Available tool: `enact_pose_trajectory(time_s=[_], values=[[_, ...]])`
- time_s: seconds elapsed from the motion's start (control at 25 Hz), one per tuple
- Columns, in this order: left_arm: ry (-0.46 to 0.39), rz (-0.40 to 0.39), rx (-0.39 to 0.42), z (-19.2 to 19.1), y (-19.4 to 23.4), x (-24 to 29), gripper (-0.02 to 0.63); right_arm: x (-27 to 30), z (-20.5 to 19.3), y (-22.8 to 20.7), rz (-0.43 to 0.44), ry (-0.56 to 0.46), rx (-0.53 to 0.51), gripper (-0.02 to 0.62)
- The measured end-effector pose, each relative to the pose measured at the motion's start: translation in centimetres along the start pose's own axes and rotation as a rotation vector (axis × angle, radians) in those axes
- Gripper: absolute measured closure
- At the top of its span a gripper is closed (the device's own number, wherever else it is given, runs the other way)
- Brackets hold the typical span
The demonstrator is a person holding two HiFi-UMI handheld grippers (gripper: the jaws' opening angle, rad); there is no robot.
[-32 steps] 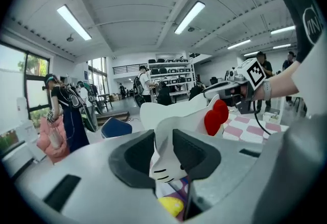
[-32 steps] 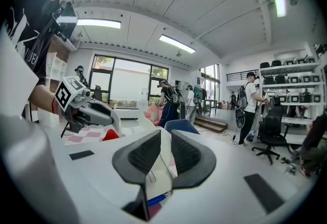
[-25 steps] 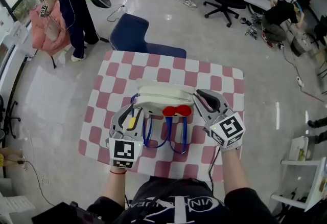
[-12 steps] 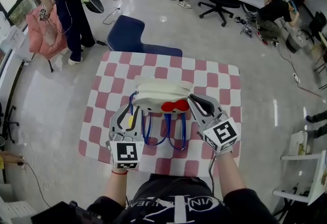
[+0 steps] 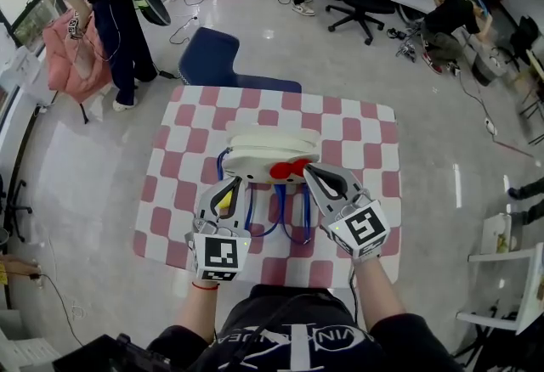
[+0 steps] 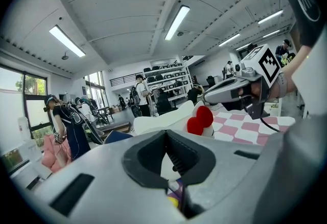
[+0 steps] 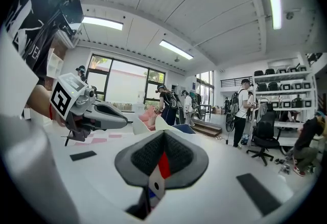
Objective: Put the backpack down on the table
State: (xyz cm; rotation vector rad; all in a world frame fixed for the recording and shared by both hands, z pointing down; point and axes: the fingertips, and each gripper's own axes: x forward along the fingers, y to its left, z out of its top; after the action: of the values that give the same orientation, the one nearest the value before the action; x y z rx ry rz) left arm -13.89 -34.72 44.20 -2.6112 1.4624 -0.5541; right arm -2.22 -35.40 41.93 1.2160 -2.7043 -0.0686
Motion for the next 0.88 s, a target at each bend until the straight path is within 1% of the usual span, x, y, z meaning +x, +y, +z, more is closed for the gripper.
enact_pose_trajectory(time_s=[0.08,0.24,0.48,0.88], values=[[-0.004,-0.026,-0.006,0.0,-0.8,0.0,0.601,-0.2,0.1,0.6,0.002,-0.002,0.006,0.594],[-0.013,-0.038,-0.075,1.0,-1.3,-0.6,0.601,-0.6,0.5,2.0,0.006,-0.011,0.02,0.595],[-0.006,-0.068,-0.08,0.4,-3.0,-1.2,0.601,-1.0,-0.2,4.8,0.001,-0.004,0.07,0.595],[-0.021,-0.103,-0.106,0.1,-4.4,-3.5,0.601,-2.0,0.0,8.4,0.016,-0.004,0.091,0.595]])
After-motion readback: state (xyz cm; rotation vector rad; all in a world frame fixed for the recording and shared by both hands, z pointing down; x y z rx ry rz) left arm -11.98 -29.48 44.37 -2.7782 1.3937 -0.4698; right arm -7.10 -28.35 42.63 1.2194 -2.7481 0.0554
